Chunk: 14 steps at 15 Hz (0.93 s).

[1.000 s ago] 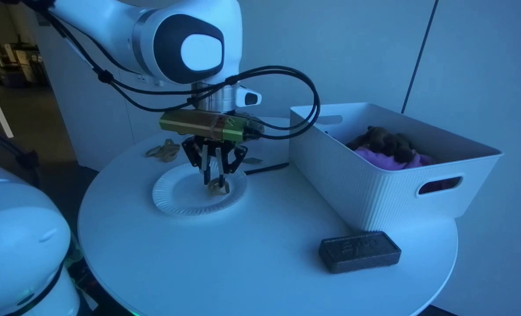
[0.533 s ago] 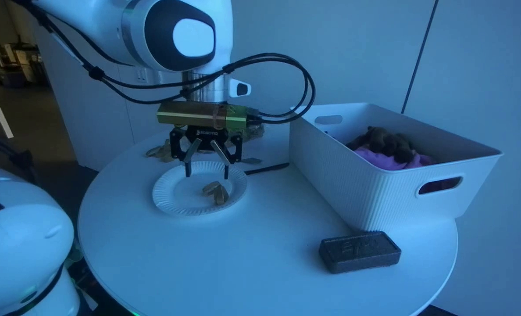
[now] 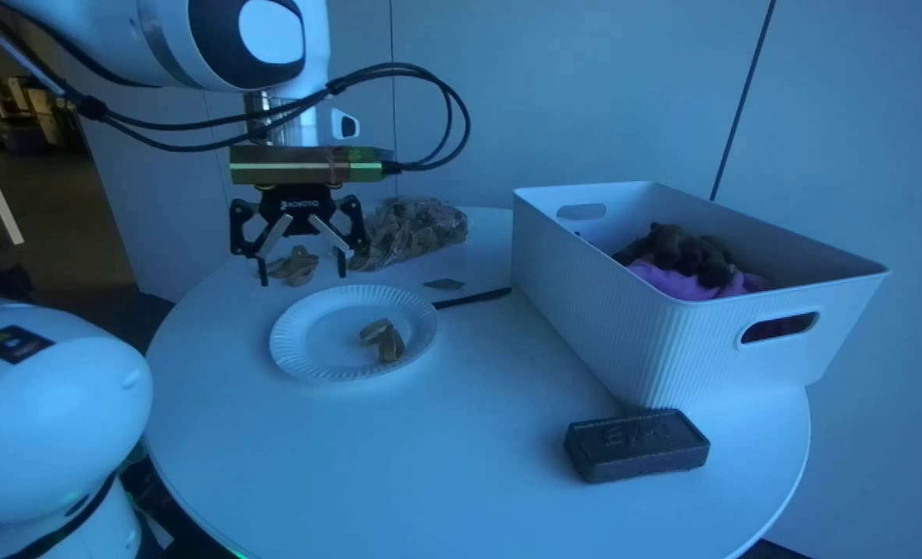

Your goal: Put some rubber bands on the plate

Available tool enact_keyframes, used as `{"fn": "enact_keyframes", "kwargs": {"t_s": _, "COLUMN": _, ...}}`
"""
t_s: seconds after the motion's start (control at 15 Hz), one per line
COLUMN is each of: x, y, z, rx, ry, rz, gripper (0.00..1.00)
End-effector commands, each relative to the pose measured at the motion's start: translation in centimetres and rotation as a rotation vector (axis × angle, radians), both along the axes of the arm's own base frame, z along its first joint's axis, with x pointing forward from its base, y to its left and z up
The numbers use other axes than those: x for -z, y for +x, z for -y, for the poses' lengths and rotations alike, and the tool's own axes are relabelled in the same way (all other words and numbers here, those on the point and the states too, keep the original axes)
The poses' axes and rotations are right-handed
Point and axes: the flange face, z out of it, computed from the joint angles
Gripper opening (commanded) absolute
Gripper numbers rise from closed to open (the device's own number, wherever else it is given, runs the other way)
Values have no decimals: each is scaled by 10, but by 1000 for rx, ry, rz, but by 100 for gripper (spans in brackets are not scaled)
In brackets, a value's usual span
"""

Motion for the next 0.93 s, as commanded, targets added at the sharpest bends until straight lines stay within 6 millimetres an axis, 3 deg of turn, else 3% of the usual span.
{"fn": "enact_keyframes", "kwargs": {"t_s": 0.0, "x": -1, "y": 16, "z": -52, "rx": -139, "ry": -85, "rz": 114, "gripper": 100}}
{"fn": "enact_keyframes", "kwargs": {"t_s": 0.27, "x": 11, "y": 28, "z": -105, "rx": -175, "ry": -35, "rz": 214, "gripper": 100}}
{"fn": "enact_keyframes", "kwargs": {"t_s": 0.67, "x": 48, "y": 38, "z": -153, "rx": -237, "ry": 78, "rz": 227, "gripper": 100}}
{"fn": "enact_keyframes", "kwargs": {"t_s": 0.73, "x": 60, "y": 39, "z": -172, "rx": -251, "ry": 73, "rz": 249, "gripper": 100}}
{"fn": "enact_keyframes", "kwargs": {"t_s": 0.87, "x": 76, "y": 44, "z": -184, "rx": -275, "ry": 65, "rz": 300, "gripper": 100}}
